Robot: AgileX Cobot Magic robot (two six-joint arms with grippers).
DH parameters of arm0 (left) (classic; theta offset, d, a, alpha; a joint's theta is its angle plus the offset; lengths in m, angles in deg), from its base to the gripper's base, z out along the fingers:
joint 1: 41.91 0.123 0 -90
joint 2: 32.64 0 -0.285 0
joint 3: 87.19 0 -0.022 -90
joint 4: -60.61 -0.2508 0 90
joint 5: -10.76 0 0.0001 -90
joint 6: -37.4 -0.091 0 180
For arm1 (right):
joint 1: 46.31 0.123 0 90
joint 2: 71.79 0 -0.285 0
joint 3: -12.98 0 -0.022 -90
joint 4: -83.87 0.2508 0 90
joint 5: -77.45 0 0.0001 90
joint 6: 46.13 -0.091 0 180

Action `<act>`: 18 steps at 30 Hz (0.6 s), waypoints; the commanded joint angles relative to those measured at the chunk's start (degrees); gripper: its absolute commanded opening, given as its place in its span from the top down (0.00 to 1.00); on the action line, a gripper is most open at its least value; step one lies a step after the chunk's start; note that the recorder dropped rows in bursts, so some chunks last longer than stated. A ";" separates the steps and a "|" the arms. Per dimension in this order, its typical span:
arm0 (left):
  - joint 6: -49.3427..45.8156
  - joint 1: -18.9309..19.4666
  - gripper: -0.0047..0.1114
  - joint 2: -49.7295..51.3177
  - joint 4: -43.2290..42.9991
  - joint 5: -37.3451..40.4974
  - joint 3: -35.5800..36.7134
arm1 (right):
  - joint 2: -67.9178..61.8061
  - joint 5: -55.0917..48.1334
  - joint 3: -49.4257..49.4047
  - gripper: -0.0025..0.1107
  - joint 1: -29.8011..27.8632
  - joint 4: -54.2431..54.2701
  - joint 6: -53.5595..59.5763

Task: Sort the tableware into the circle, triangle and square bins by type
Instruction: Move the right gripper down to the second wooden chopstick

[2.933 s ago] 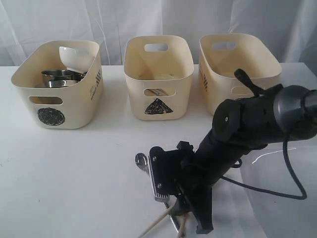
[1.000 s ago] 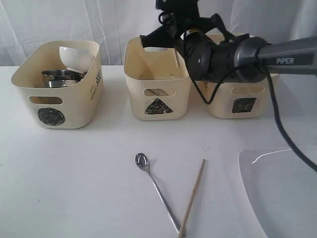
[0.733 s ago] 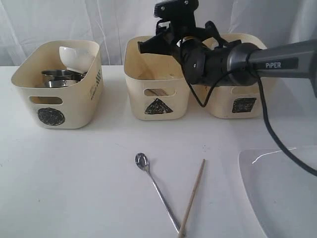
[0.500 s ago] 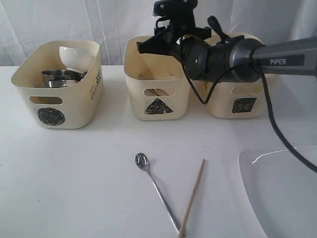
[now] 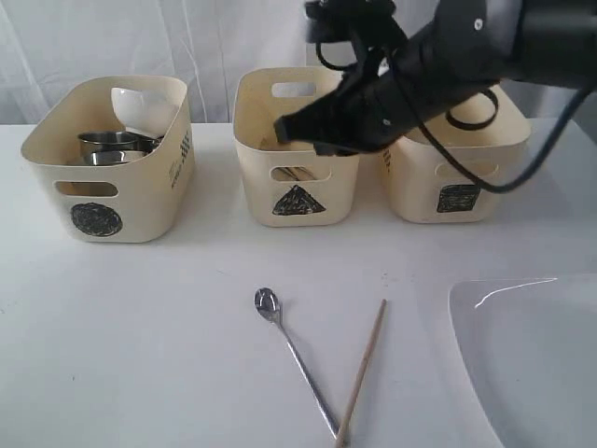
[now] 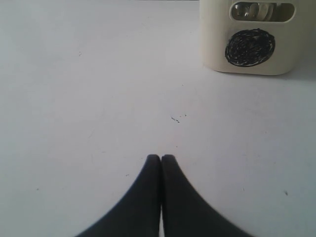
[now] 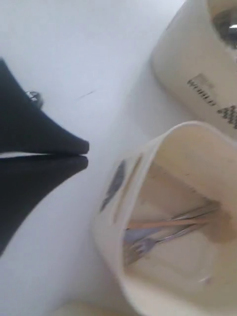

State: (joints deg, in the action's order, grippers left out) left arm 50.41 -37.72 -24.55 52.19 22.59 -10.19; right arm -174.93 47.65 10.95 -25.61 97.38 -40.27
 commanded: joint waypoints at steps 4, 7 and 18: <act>0.10 -0.28 0.96 -0.30 0.46 -0.25 0.22 | 13.00 -18.28 -16.07 0.98 0.99 -6.37 -13.63; 0.10 -0.28 0.96 -0.30 0.46 -0.25 0.22 | 15.95 -26.96 -19.62 0.98 3.11 1.81 -13.63; 0.10 -0.28 0.96 -0.30 0.46 -0.25 0.22 | 12.30 -16.40 -22.67 0.98 10.25 2.22 -24.99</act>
State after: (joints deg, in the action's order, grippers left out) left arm 50.41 -37.72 -24.55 52.19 22.59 -10.19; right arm -161.01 28.66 -11.32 -16.97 104.26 -60.22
